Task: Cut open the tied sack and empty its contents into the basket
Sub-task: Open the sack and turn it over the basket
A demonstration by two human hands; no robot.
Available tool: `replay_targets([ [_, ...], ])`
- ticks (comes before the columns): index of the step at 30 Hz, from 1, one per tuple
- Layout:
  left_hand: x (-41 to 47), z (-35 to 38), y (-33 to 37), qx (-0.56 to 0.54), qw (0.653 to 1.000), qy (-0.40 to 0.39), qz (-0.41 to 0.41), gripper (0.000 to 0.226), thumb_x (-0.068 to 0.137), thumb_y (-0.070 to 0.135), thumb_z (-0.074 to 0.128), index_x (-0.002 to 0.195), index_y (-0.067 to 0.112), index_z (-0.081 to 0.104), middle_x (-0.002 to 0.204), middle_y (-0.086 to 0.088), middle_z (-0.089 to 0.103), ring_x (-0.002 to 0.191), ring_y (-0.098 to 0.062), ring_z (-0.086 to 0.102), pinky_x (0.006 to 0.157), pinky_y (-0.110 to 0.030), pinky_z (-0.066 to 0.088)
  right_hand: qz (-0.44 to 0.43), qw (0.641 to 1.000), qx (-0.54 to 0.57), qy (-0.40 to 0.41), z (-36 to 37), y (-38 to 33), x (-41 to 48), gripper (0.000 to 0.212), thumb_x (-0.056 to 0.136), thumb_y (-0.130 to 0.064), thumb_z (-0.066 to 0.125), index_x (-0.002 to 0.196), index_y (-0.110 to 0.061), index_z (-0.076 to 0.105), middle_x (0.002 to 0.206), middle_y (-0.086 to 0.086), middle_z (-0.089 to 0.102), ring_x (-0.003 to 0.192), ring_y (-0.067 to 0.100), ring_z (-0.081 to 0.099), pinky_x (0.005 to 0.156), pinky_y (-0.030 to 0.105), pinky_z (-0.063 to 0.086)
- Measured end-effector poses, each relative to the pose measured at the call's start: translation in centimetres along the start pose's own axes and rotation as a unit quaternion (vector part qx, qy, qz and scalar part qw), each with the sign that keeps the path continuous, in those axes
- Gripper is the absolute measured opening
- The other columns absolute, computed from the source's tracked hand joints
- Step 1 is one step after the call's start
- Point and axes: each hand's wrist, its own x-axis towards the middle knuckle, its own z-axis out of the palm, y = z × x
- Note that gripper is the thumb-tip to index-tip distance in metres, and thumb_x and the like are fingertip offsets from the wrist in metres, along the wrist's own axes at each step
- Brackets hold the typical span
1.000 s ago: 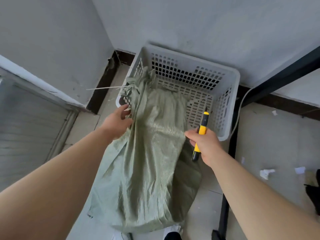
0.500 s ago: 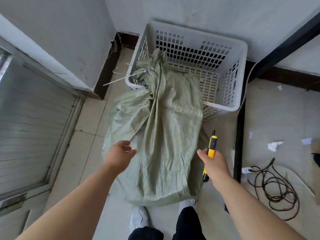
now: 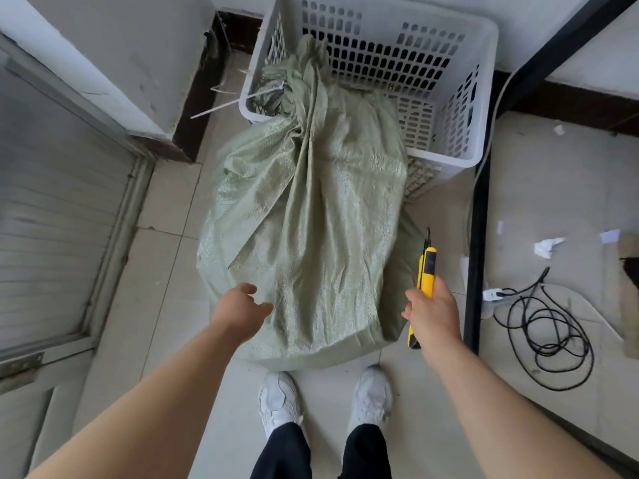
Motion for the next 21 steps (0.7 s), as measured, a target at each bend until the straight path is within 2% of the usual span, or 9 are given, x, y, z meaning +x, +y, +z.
replay_targets([
  [2, 0.1, 1.1, -0.5, 0.015, 0.999, -0.01, -0.03, 0.07, 0.084, 0.019, 0.07, 0.143, 0.007, 0.034, 0.132, -0.016, 0.055, 0.086, -0.023, 0.053, 0.075, -0.029, 0.043, -0.015, 0.998, -0.057, -0.013, 0.2, 1.1, 0.7, 0.02, 0.087, 0.0, 0.042, 0.098, -0.017, 0.047, 0.087, 0.016, 0.048, 0.065, 0.024, 0.049, 0.051, 0.028, 0.037],
  [4, 0.7, 2.3, -1.3, 0.022, 0.997, -0.005, -0.068, 0.081, 0.076, 0.02, 0.079, 0.14, 0.004, 0.031, 0.134, -0.019, 0.049, 0.093, -0.028, 0.054, 0.077, -0.033, 0.045, -0.029, 0.993, -0.108, -0.025, 0.4, 2.4, 1.5, 0.028, 0.088, -0.001, 0.043, 0.109, -0.019, 0.043, 0.108, 0.016, 0.044, 0.069, 0.025, 0.052, 0.05, 0.027, 0.035],
  [6, 1.6, 3.7, -2.5, -0.002, 0.995, 0.006, -0.098, 0.091, 0.068, 0.022, 0.086, 0.135, 0.002, 0.028, 0.129, -0.019, 0.05, 0.1, -0.031, 0.057, 0.078, -0.035, 0.048, -0.018, 0.991, -0.132, -0.023, 0.8, 3.7, 2.5, 0.027, 0.089, -0.007, 0.052, 0.11, -0.017, 0.039, 0.114, 0.009, 0.034, 0.064, 0.021, 0.051, 0.048, 0.026, 0.037],
  [7, 2.0, 4.4, -3.0, -0.024, 0.994, 0.008, -0.103, 0.09, 0.066, 0.022, 0.087, 0.132, 0.001, 0.028, 0.12, -0.016, 0.052, 0.092, -0.028, 0.059, 0.072, -0.032, 0.048, -0.014, 0.99, -0.136, -0.017, 1.1, 4.4, 3.0, 0.028, 0.087, -0.011, 0.06, 0.107, -0.015, 0.041, 0.115, 0.007, 0.034, 0.066, 0.022, 0.052, 0.051, 0.027, 0.041],
  [9, 3.0, 5.9, -4.0, -0.058, 0.994, 0.018, -0.092, 0.078, 0.064, 0.02, 0.088, 0.121, 0.002, 0.038, 0.103, -0.01, 0.056, 0.076, -0.022, 0.056, 0.064, -0.032, 0.048, -0.013, 0.994, -0.108, -0.004, 1.8, 5.3, 4.1, 0.035, 0.077, -0.016, 0.072, 0.099, -0.015, 0.046, 0.111, 0.007, 0.048, 0.076, 0.028, 0.06, 0.066, 0.037, 0.053],
  [11, 3.8, 7.1, -4.7, -0.06, 0.995, 0.035, -0.066, 0.056, 0.065, 0.022, 0.085, 0.106, 0.003, 0.052, 0.095, -0.01, 0.064, 0.083, -0.028, 0.062, 0.07, -0.038, 0.052, -0.004, 0.997, -0.076, 0.018, 2.5, 6.0, 5.2, 0.032, 0.073, -0.014, 0.074, 0.094, -0.017, 0.05, 0.094, 0.006, 0.059, 0.082, 0.033, 0.064, 0.076, 0.046, 0.056],
  [14, 4.2, 8.1, -5.1, -0.076, 0.994, 0.069, -0.034, 0.022, 0.078, 0.017, 0.071, 0.09, 0.003, 0.058, 0.085, -0.015, 0.069, 0.082, -0.034, 0.065, 0.067, -0.037, 0.05, -0.001, 0.997, -0.036, 0.067, 2.9, 6.0, 6.5, 0.015, 0.079, -0.015, 0.066, 0.084, -0.019, 0.052, 0.08, 0.007, 0.06, 0.076, 0.035, 0.064, 0.072, 0.048, 0.057],
  [17, 3.1, 7.6, -4.6, -0.089, 0.989, 0.115, 0.004, 0.016, 0.087, 0.014, 0.059, 0.083, 0.003, 0.048, 0.075, -0.012, 0.058, 0.071, -0.032, 0.055, 0.059, -0.036, 0.041, -0.015, 0.996, 0.0, 0.085, 2.4, 4.7, 6.1, 0.014, 0.084, -0.024, 0.062, 0.076, -0.024, 0.05, 0.074, 0.009, 0.058, 0.061, 0.029, 0.056, 0.067, 0.051, 0.058],
  [21, 0.2, 3.7, -2.1, -0.124, 0.972, 0.19, 0.059, 0.011, 0.092, 0.01, 0.053, 0.092, -0.001, 0.053, 0.086, -0.009, 0.061, 0.071, -0.03, 0.053, 0.06, -0.032, 0.036, -0.038, 0.996, 0.011, 0.083, 0.4, 0.8, 4.0, 0.015, 0.089, -0.018, 0.058, 0.078, -0.026, 0.051, 0.073, 0.007, 0.058, 0.059, 0.026, 0.054, 0.064, 0.046, 0.056],
])
